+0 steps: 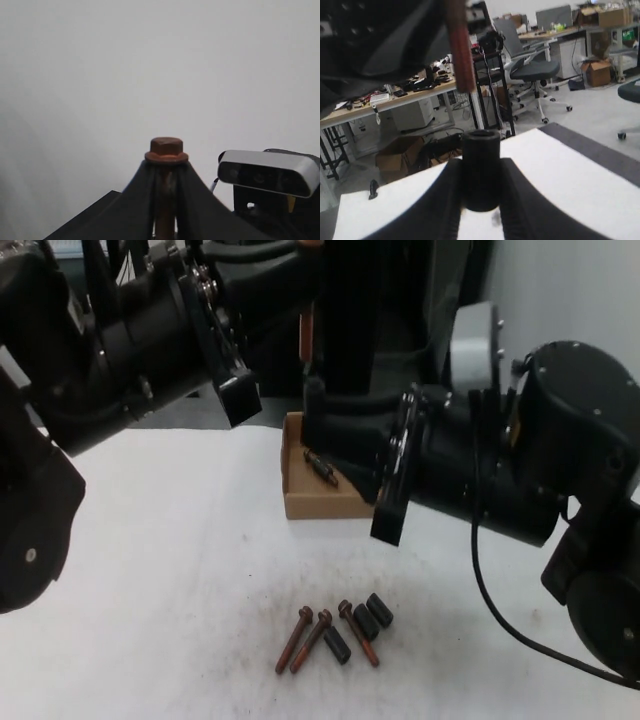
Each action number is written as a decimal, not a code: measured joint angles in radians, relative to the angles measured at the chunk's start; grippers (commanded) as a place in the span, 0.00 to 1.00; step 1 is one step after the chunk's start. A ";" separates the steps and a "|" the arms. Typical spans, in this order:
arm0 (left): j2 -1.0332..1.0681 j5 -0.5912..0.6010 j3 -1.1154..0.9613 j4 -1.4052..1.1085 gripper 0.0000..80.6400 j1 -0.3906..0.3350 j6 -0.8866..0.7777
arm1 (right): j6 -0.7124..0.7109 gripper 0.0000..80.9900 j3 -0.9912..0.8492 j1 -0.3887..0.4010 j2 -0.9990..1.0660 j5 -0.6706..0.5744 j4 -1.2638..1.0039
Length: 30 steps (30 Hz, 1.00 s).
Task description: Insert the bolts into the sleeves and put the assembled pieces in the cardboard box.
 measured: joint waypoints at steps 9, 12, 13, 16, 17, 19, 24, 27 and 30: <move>0.000 0.000 0.000 -0.007 0.00 0.000 -0.013 | -0.006 0.01 0.000 0.007 0.000 0.000 -0.046; 0.000 0.000 0.000 -0.007 0.00 0.000 -0.017 | -0.006 0.01 0.000 0.024 0.000 0.000 -0.046; 0.000 0.000 0.000 -0.007 0.00 0.000 -0.019 | -0.006 0.01 0.000 0.033 0.000 0.000 -0.048; 0.000 0.000 0.000 -0.007 0.00 0.000 -0.026 | -0.006 0.01 0.000 0.054 0.000 0.003 -0.048; 0.000 0.000 0.000 -0.007 0.00 0.000 -0.028 | -0.006 0.01 0.000 0.057 0.000 0.008 -0.048; 0.000 0.000 0.000 -0.007 0.00 0.000 -0.027 | -0.006 0.01 0.000 0.060 0.000 0.027 -0.048; 0.000 0.000 0.000 -0.007 0.00 0.000 -0.027 | -0.006 0.01 0.000 0.060 0.000 0.039 -0.048; 0.000 0.000 0.000 -0.017 0.00 0.000 -0.027 | -0.006 0.01 0.000 0.060 0.000 0.052 -0.039; 0.000 0.000 0.000 -0.039 0.00 0.000 -0.027 | -0.006 0.01 0.000 0.060 0.000 0.063 -0.012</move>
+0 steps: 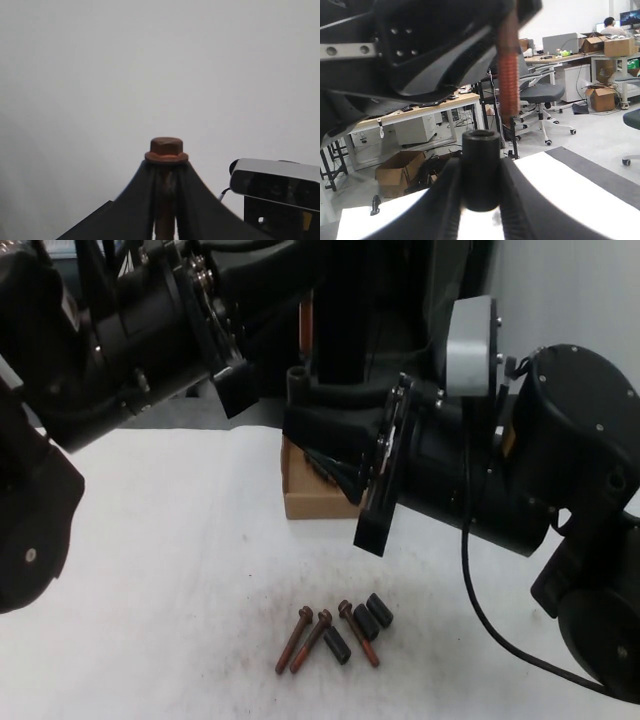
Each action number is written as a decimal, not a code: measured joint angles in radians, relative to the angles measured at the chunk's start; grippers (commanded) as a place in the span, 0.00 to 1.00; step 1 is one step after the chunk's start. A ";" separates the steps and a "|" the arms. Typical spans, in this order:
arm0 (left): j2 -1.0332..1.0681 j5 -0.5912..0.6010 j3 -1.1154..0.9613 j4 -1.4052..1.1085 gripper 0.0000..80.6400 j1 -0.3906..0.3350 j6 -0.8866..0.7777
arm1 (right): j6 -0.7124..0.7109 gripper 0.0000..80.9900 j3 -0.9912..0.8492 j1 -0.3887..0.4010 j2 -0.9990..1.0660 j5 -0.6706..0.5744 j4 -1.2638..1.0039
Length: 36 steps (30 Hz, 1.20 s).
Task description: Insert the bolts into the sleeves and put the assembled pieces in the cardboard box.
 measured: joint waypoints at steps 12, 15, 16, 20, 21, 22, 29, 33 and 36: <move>0.000 0.000 0.000 -0.006 0.00 0.000 -0.048 | 0.000 0.01 0.000 0.000 0.000 0.021 0.010; 0.000 0.000 0.000 -0.006 0.00 0.000 -0.048 | 0.000 0.01 0.000 0.000 0.000 0.042 0.000; 0.000 0.000 0.000 -0.006 0.00 0.000 -0.048 | 0.000 0.01 0.000 0.000 0.000 0.046 -0.007; 0.000 0.000 0.000 -0.006 0.00 0.000 -0.048 | 0.000 0.01 0.000 0.000 0.000 0.057 -0.022; 0.000 0.000 0.000 -0.006 0.00 0.000 -0.048 | 0.000 0.01 0.000 0.000 0.000 0.057 -0.022; 0.000 0.000 0.000 -0.006 0.00 0.000 -0.048 | 0.000 0.01 0.000 0.000 0.000 0.057 -0.022; 0.000 0.000 0.000 0.028 0.00 0.000 -0.048 | 0.000 0.01 0.000 0.000 0.000 0.058 -0.037; 0.000 0.000 0.000 0.055 0.00 0.000 -0.048 | 0.000 0.01 0.000 0.000 0.000 0.061 -0.049; 0.000 0.000 0.000 0.055 0.00 0.000 -0.048 | 0.000 0.01 0.000 0.000 0.000 0.064 -0.058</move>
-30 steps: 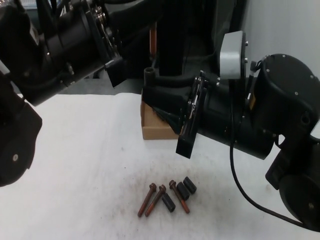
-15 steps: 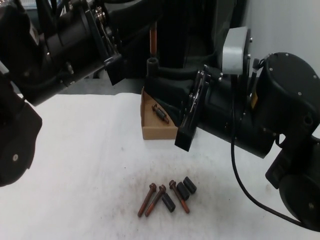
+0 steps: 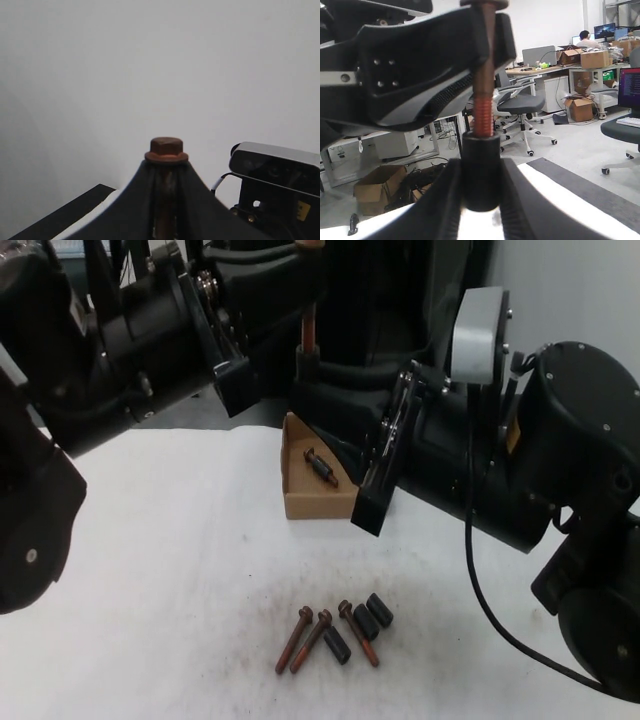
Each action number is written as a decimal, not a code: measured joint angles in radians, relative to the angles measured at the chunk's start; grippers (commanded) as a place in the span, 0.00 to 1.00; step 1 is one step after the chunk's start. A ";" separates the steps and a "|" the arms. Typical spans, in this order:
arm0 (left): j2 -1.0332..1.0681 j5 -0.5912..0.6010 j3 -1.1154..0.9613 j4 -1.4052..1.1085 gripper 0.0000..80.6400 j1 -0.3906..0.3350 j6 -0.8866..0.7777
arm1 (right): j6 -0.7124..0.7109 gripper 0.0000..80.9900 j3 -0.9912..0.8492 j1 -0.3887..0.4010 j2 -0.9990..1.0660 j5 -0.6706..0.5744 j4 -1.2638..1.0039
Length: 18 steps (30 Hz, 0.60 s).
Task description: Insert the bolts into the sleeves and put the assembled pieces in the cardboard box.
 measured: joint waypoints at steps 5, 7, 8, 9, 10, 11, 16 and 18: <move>0.000 0.000 0.000 0.000 0.00 0.000 0.000 | 0.000 0.01 0.000 0.000 0.000 0.002 -0.001; 0.000 0.000 0.000 0.000 0.00 0.000 0.003 | 0.000 0.01 0.000 -0.004 0.000 0.002 -0.001; 0.000 0.000 0.000 0.000 0.00 0.000 0.004 | 0.000 0.01 0.000 -0.007 0.000 0.002 -0.001; 0.000 0.000 0.000 0.000 0.00 0.000 0.003 | 0.000 0.01 0.000 -0.011 0.000 0.000 -0.001; 0.000 -0.002 0.000 0.000 0.00 0.000 0.006 | 0.000 0.01 0.000 -0.014 0.000 -0.002 -0.001; 0.000 -0.001 0.000 0.003 0.00 0.000 0.011 | 0.000 0.01 0.000 -0.019 0.000 -0.004 -0.001; 0.000 -0.004 -0.004 0.057 0.00 0.000 0.064 | -0.002 0.01 0.000 -0.033 0.000 -0.007 -0.001; 0.000 -0.004 -0.008 0.092 0.00 0.000 0.085 | -0.002 0.01 0.003 -0.036 0.002 -0.009 0.002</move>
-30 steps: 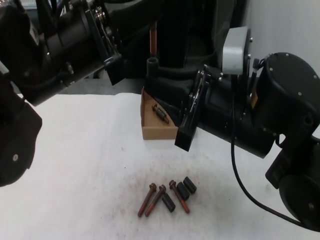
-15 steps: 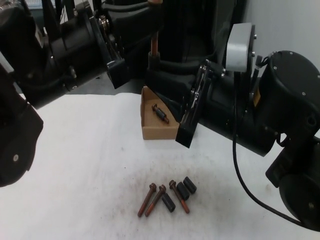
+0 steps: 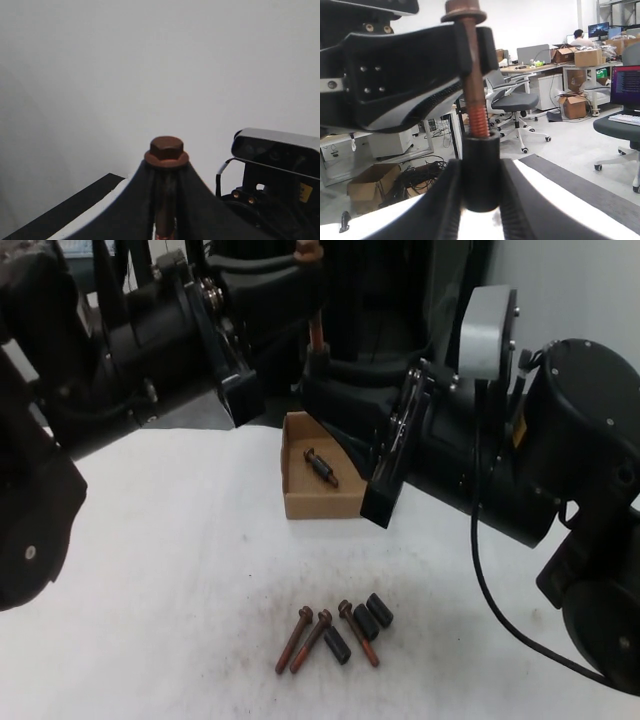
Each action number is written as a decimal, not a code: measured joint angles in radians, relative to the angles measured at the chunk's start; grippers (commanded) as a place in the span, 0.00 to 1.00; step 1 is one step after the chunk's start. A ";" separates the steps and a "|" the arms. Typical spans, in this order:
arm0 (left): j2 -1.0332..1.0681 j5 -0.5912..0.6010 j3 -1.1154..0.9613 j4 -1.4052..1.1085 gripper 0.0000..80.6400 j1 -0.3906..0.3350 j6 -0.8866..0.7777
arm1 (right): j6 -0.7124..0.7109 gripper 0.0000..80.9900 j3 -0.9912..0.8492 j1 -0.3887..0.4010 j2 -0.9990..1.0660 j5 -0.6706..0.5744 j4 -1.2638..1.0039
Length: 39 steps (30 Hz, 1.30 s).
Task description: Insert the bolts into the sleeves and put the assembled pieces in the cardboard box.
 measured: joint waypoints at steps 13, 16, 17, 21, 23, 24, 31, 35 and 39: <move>0.000 0.000 0.000 0.044 0.00 0.000 0.044 | 0.000 0.01 0.003 0.000 0.007 -0.007 0.011; 0.009 0.006 -0.002 0.065 0.00 0.000 0.044 | 0.000 0.01 0.005 -0.002 0.007 -0.016 0.016; 0.015 0.012 -0.001 0.076 0.00 0.000 0.044 | 0.000 0.01 0.004 -0.002 0.007 -0.016 0.016; 0.028 0.019 -0.001 0.095 0.00 -0.003 0.046 | 0.000 0.01 0.004 -0.009 0.007 -0.023 0.016; 0.028 0.019 -0.001 0.095 0.00 -0.003 0.046 | 0.000 0.01 0.004 -0.009 0.007 -0.025 0.016; 0.028 0.019 -0.001 0.095 0.00 -0.003 0.046 | 0.000 0.01 0.004 -0.009 0.007 -0.025 0.016; 0.028 0.029 -0.001 0.095 0.14 -0.003 0.046 | 0.000 0.01 -0.002 -0.009 0.008 -0.028 0.023; 0.028 0.046 -0.001 0.095 0.45 -0.003 0.048 | 0.000 0.01 -0.002 -0.010 0.008 -0.035 0.023; 0.032 0.052 -0.001 0.104 0.54 -0.003 0.040 | 0.000 0.01 -0.012 -0.010 0.008 -0.041 0.015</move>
